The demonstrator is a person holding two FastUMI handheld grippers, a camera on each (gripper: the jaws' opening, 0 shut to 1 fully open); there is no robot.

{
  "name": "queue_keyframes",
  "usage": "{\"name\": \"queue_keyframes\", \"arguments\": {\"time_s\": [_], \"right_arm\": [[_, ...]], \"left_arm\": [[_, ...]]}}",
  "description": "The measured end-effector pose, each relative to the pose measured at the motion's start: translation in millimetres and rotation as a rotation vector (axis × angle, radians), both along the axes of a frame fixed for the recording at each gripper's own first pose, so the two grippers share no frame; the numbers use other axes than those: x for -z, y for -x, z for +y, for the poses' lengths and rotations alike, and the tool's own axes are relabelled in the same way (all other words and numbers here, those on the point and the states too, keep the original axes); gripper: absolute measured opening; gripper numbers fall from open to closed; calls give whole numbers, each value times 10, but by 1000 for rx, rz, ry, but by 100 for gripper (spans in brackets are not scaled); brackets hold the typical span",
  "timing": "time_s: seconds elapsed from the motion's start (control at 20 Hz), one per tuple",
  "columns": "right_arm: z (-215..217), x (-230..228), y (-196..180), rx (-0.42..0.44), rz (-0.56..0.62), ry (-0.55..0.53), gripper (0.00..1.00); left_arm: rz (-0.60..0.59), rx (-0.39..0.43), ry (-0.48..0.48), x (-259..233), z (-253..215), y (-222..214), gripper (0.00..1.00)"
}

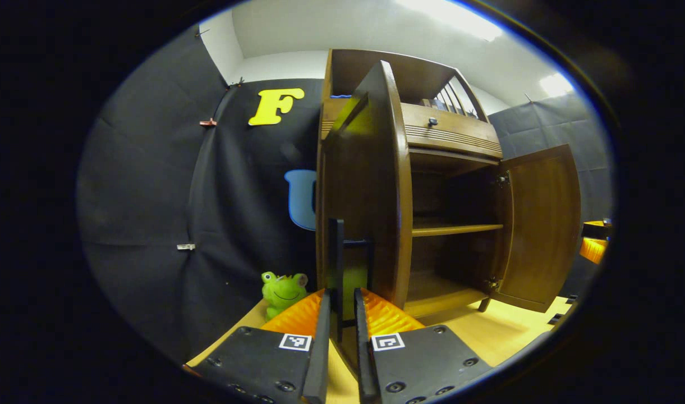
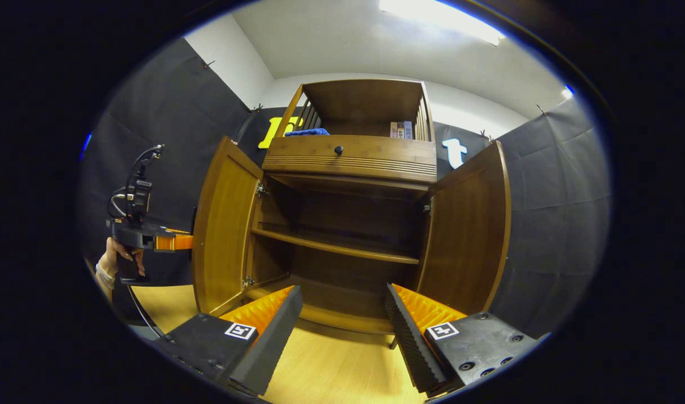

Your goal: Open the right door of the double-door shoe cabinet with the right hand, and open the left door with the left hand.

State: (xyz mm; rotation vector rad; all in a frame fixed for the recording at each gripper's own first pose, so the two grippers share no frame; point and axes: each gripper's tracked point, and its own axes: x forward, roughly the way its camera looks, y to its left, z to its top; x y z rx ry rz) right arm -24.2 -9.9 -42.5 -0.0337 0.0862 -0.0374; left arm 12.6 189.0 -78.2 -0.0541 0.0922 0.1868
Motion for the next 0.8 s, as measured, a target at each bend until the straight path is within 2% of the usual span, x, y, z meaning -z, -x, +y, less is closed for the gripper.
{"name": "queue_keyframes", "arguments": {"time_s": [0.05,0.1,0.25,0.35,0.55,0.8], "right_arm": [[19,-11,-1,-4,-1,-3,94],[33,-16,-6,-4,-2,-4,94],[49,19,-14,-1,10,-6,94],[90,37,-15,-9,15,-14,94],[149,74,-48,-20,23,-29,95],[196,106,-88,-36,36,-55,95]], "left_arm": [[-6,-29,-3,-13,84,50,27],[-15,-48,-5,-28,151,74,21],[-30,-83,12,-41,282,216,21],[-38,-67,35,-60,263,281,21],[-25,-47,28,-107,143,445,29],[-82,110,18,-366,-447,477,64]]}}
